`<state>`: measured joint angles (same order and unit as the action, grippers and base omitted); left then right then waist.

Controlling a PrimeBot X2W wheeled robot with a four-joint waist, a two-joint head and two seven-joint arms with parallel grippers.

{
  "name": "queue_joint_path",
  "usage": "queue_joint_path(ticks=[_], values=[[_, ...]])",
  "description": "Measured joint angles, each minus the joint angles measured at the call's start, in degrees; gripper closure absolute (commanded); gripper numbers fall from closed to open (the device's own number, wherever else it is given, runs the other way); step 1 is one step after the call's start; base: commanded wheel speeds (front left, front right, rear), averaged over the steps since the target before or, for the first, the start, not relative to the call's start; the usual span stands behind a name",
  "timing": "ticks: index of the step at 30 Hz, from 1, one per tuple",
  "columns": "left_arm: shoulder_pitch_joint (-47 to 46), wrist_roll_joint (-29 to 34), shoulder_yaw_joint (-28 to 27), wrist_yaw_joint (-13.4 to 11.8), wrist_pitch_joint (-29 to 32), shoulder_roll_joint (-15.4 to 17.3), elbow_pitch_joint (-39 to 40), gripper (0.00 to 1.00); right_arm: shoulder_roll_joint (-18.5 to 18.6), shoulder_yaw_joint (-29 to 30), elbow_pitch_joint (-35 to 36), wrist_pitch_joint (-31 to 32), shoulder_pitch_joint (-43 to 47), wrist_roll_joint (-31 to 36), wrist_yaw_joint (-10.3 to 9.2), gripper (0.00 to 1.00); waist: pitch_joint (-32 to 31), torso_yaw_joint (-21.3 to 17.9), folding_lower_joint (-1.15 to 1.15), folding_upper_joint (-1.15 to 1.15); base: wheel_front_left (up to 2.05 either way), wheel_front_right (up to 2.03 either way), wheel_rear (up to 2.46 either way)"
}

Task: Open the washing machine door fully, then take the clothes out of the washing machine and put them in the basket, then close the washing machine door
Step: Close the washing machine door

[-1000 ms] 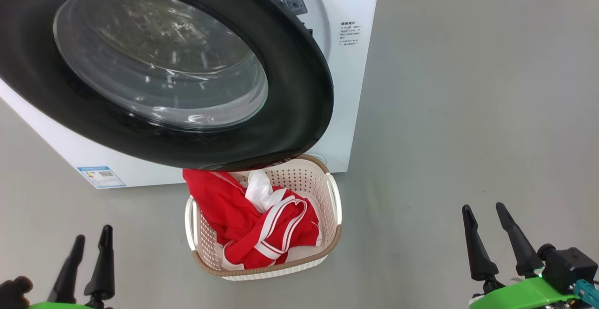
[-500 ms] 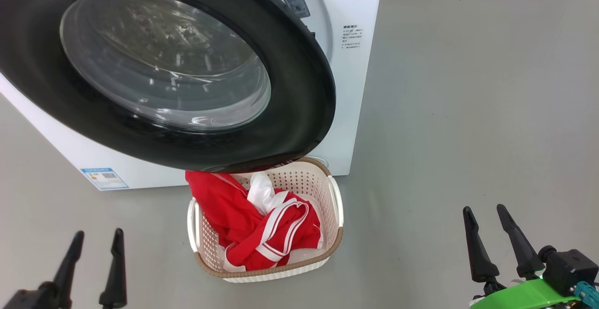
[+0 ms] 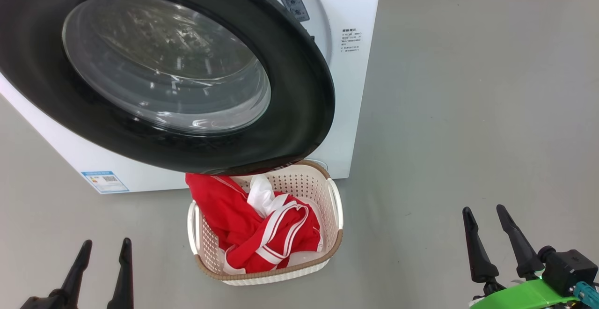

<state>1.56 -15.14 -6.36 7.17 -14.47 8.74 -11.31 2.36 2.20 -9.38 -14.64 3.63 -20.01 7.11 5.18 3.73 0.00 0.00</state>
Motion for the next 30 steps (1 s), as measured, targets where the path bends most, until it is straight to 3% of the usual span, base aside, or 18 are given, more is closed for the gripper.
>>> queue_joint_path(ticks=[6, 7, 8, 9, 17, 30], values=[[-0.01, 0.05, 0.03, 0.00, 0.00, -0.09, 0.10, 0.00, 0.00, 0.03, 0.07, 0.00, 0.01, 0.00, 0.00, 0.00, -0.18, 0.27, 0.00, 0.00, 0.00, 0.00, 0.00], [-0.01, 0.05, 0.03, 0.00, 0.00, -0.09, 0.10, 0.00, 0.00, 0.03, 0.07, 0.00, 0.01, 0.00, 0.00, 0.11, -0.18, 0.27, 0.00, 0.00, 0.00, 0.00, 0.00], [-0.01, 0.05, 0.12, 0.00, 0.00, -0.20, 0.13, 0.00, 0.00, 0.01, 0.07, 0.00, 0.01, -0.01, 0.00, 0.59, -0.23, 0.39, 0.00, 0.00, 0.00, 0.00, 0.00], [-0.01, 0.05, 0.26, 0.00, 0.00, -0.33, 0.16, 0.00, 0.00, -0.04, 0.07, 0.00, 0.01, -0.03, 0.00, 0.98, -0.29, 0.53, 0.00, 0.00, 0.00, 0.00, 0.00], [-0.05, 0.15, 2.94, 0.00, 0.00, -1.64, 0.56, 0.00, -0.01, -3.60, -0.64, 0.00, -0.98, -1.27, 0.00, 1.00, -0.18, 2.91, 0.00, 0.00, 0.00, 0.00, 0.00], [-2.13, 0.54, 5.03, 0.00, 0.00, -4.30, 0.85, 0.00, 0.47, -10.00, -5.52, 0.00, -14.68, -1.69, 0.00, 1.00, 1.57, 9.36, 0.00, 0.00, 0.00, 0.00, 0.00]])
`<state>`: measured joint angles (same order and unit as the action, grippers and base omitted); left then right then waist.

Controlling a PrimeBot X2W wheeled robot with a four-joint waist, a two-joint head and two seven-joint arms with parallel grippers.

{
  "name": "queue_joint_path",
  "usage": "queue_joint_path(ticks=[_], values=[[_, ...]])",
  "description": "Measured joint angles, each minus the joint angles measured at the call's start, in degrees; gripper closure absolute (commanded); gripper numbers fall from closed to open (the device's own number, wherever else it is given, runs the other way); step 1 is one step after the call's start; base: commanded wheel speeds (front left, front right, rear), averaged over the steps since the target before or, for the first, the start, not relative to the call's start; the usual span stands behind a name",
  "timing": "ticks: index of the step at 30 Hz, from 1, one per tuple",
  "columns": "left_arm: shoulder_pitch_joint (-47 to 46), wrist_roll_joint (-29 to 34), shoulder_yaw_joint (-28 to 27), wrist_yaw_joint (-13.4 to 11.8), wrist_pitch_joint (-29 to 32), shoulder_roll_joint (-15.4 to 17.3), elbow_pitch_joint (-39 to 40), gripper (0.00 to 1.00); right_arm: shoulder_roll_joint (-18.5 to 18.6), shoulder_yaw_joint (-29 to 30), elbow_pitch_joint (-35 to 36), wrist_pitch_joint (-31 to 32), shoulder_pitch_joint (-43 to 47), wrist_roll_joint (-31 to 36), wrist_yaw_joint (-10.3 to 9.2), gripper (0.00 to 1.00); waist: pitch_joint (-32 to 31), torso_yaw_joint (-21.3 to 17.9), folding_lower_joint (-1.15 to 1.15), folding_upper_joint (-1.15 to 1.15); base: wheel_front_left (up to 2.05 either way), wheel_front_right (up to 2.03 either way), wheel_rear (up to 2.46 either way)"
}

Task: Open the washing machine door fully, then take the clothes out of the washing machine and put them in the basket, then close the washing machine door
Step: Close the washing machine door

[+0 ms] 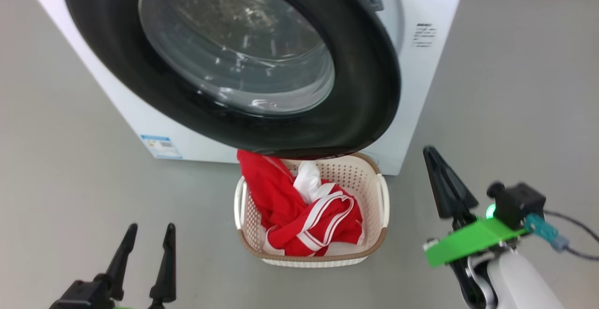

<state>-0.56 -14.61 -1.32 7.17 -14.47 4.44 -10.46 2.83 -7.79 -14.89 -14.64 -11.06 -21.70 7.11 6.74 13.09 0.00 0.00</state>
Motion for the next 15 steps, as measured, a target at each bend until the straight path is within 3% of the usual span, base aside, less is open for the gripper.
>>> queue_joint_path(ticks=[15], values=[[-5.37, -1.81, 3.31, 0.00, 0.00, -1.65, 0.38, 0.00, 0.51, -1.56, -4.66, 0.00, -14.59, 0.21, 0.00, 1.00, 6.99, 4.67, 0.00, 0.00, 0.00, 0.00, 0.00]])
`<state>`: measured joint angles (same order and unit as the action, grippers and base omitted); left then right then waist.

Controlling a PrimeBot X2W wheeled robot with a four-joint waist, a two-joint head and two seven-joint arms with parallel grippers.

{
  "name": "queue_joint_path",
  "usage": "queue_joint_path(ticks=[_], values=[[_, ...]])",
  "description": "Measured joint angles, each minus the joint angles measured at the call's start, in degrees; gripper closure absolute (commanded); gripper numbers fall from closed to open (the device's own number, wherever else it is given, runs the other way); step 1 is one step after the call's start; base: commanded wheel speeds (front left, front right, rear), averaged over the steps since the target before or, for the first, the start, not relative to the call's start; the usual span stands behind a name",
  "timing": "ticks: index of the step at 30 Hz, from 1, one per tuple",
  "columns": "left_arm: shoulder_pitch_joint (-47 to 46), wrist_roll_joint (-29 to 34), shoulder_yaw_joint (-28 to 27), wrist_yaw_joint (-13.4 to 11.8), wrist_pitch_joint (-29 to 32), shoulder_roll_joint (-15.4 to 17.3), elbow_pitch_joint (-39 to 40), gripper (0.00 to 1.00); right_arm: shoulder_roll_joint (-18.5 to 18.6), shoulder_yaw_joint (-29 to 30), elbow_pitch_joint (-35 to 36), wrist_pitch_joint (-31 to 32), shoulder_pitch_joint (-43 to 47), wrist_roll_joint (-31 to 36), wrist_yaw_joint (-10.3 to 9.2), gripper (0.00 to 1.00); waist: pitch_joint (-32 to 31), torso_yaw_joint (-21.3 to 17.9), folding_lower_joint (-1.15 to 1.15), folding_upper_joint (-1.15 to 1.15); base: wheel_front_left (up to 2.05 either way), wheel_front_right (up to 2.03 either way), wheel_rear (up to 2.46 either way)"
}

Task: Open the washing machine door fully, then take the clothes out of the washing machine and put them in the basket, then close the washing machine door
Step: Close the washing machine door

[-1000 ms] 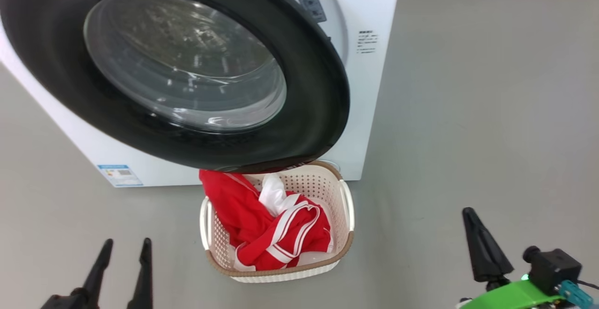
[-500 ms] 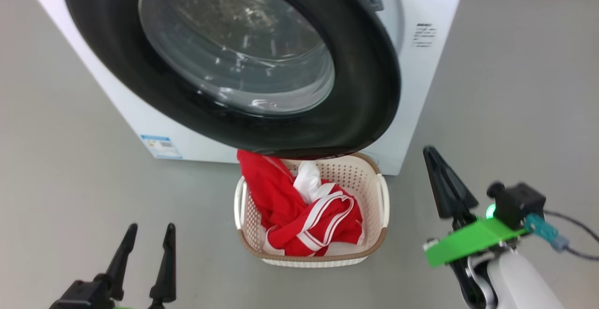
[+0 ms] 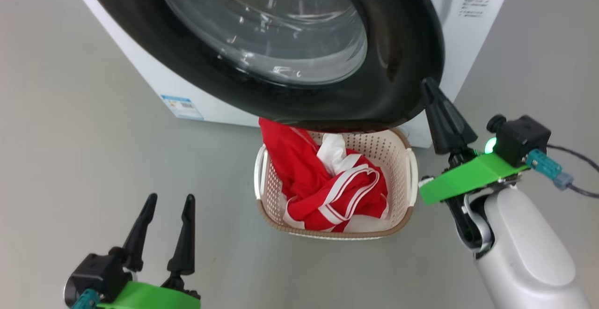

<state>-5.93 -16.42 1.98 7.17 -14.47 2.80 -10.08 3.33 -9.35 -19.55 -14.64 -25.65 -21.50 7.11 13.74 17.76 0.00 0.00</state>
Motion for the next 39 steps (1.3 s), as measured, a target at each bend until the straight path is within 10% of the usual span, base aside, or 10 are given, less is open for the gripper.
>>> queue_joint_path(ticks=[39], values=[[-8.63, -5.00, 6.54, 0.00, 0.00, -0.94, 0.66, 0.00, 0.23, 9.90, -0.08, -0.07, -15.92, 4.45, 0.82, 1.00, 12.74, 5.53, 0.00, 0.00, 0.00, 0.00, 0.00]])
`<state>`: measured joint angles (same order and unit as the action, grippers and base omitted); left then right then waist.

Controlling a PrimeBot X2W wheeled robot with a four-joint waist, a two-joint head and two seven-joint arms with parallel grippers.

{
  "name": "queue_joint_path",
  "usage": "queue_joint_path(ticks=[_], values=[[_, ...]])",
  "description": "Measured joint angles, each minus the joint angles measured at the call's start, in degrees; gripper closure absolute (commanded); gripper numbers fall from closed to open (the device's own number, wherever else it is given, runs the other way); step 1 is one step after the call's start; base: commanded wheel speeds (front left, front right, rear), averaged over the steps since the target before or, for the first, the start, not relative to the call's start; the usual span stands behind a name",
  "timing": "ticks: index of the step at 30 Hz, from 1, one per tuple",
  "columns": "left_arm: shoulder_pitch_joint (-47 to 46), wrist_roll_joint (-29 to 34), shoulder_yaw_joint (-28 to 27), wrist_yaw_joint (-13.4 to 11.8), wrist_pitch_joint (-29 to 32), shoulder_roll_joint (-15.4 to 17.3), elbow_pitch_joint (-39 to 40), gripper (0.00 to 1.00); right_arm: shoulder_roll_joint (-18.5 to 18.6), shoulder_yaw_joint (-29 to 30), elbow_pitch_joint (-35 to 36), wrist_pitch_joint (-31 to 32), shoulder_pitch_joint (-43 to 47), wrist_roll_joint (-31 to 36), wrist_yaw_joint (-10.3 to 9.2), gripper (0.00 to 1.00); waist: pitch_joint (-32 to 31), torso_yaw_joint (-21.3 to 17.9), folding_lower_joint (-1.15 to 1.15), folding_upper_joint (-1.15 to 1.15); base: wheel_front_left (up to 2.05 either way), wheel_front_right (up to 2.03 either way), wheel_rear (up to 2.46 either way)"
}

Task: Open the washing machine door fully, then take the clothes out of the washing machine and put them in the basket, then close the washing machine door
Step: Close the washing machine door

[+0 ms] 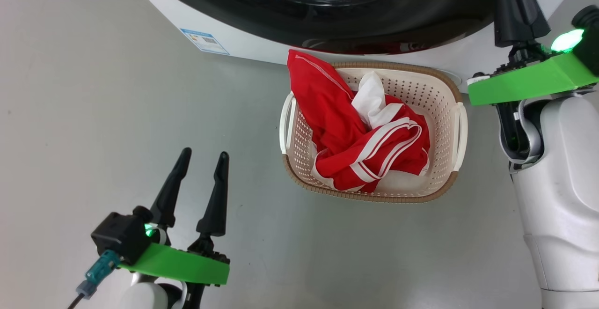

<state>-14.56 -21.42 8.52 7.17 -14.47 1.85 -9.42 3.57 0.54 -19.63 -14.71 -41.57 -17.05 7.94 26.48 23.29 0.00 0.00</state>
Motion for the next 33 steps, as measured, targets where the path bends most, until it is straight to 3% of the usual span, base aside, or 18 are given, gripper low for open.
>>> queue_joint_path(ticks=[14, 17, 18, 19, 33], values=[[-0.68, -0.26, -0.22, 0.00, -0.01, 0.02, -1.47, 0.00, 0.48, -4.14, -0.10, -0.01, 2.21, -1.09, -0.38, 1.00, -2.79, -0.95, 0.00, 0.00, 0.00, 0.00, 0.00], [-0.29, -0.23, -0.81, 0.00, -0.01, 0.35, -1.83, 0.00, 0.44, -5.80, -0.14, -0.01, 5.93, -1.22, -0.38, 0.58, -4.27, -1.56, 0.00, 0.00, 0.00, 0.00, 0.00], [-0.29, -0.23, -0.81, 0.00, -0.01, 0.35, -1.83, 0.00, 0.44, -5.80, -0.14, -0.01, 5.93, -1.22, -0.38, 0.34, -4.27, -1.56, 0.00, 0.00, 0.00, 0.00, 0.00], [0.06, -0.11, -1.02, 0.00, -0.01, 0.55, -1.90, 0.00, 0.41, -6.34, -0.15, -0.01, 7.17, -1.38, -0.38, 0.00, -4.76, -1.79, 0.00, 0.00, 0.00, 0.00, 0.00], [4.29, 1.90, -3.18, 0.00, 0.00, 4.05, -2.96, 0.00, -0.02, -7.62, 2.19, 0.00, 21.69, -4.04, -0.38, 0.00, -11.78, -6.89, 0.00, 0.00, 0.00, 0.00, 0.00]])
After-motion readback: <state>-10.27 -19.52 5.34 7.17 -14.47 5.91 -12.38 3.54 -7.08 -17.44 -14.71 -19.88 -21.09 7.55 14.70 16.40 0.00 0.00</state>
